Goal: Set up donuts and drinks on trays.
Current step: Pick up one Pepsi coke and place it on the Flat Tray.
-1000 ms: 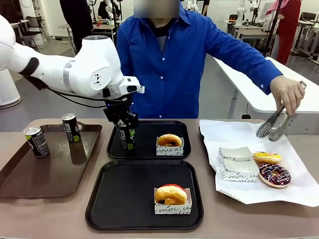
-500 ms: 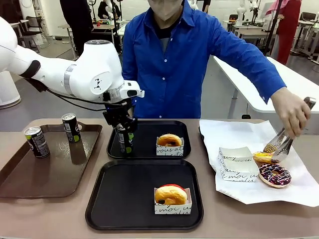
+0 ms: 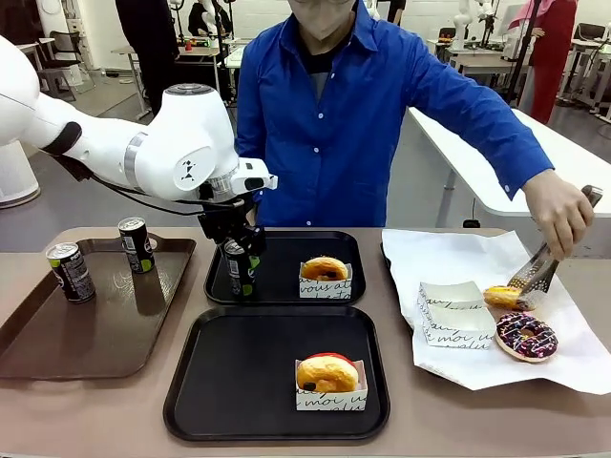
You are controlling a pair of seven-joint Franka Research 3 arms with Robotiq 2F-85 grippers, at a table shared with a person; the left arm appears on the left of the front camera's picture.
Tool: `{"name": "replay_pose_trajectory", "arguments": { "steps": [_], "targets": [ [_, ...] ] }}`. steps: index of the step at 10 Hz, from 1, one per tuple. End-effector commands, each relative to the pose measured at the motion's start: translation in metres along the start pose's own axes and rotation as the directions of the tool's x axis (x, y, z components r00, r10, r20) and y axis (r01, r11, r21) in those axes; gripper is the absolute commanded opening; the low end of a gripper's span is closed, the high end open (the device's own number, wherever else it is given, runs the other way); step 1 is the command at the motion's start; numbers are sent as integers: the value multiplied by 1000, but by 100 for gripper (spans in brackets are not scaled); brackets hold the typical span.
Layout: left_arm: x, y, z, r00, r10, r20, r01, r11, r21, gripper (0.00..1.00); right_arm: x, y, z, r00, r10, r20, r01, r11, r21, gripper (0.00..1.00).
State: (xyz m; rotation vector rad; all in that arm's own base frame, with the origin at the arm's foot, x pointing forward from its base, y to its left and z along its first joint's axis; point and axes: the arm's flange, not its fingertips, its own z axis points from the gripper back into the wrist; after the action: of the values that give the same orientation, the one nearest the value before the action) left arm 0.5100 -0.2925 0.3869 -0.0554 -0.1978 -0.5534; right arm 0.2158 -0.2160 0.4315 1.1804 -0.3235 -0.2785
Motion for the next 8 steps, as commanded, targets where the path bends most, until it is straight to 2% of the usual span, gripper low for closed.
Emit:
{"name": "replay_pose_trajectory", "arguments": {
  "steps": [1, 2, 3, 6, 8],
  "targets": [
    [-5, -7, 9, 1000, 12, 22, -13, 1000, 26, 100, -1, -1, 1, 1000, 6, -1, -6, 1000, 17, 100],
    [-6, -9, 18, 1000, 13, 7, -13, 999, 35, 90, -1, -1, 1, 1000, 6, -1, -6, 1000, 17, 100],
    [-8, -14, 32, 1000, 7, -6, -6, 999, 40, 99, -1, -1, 1, 1000, 6, -1, -6, 1000, 17, 100],
    [-33, -29, 70, 996, -15, -85, 19, 999, 49, 100, -1, -1, 1, 1000, 6, -1, -6, 1000, 17, 100],
    [-59, -36, 90, 996, -30, -87, 34, 999, 42, 100, -1, -1, 1, 1000, 6, -1, -6, 1000, 17, 100]
  ]
}}
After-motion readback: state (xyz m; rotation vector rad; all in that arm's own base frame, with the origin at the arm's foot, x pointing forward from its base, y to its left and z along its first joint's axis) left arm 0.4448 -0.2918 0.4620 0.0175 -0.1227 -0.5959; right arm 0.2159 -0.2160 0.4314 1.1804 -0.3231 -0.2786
